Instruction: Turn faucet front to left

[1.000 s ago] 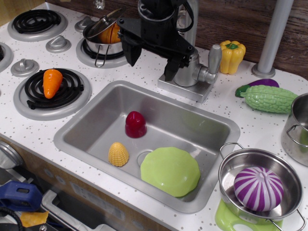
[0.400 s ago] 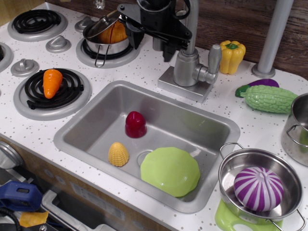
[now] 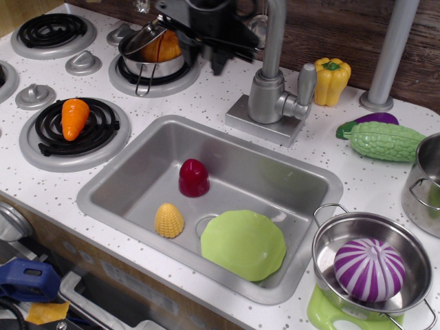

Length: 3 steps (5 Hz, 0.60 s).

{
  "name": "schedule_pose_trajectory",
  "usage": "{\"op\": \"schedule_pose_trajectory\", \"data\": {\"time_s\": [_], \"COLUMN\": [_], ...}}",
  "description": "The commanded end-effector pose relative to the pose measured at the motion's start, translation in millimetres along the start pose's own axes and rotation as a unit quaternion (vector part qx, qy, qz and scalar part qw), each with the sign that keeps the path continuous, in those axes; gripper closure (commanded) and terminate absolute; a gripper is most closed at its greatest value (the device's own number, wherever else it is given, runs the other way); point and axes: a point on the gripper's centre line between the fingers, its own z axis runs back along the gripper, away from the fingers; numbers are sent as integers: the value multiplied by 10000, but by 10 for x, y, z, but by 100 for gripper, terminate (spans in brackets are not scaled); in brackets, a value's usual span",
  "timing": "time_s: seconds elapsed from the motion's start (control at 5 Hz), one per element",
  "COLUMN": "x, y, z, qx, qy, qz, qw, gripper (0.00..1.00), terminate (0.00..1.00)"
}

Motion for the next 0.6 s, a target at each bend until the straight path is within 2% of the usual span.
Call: {"op": "schedule_pose_trajectory", "data": {"time_s": [0.0,0.4], "x": [216,382], "y": [246,458], "z": [-84,-408], "qx": [180,103], "qy": [-377,-655], "qz": [-376,-603], "qw": [9984,9960], "gripper": [100,100], "terminate": [0,0]}}
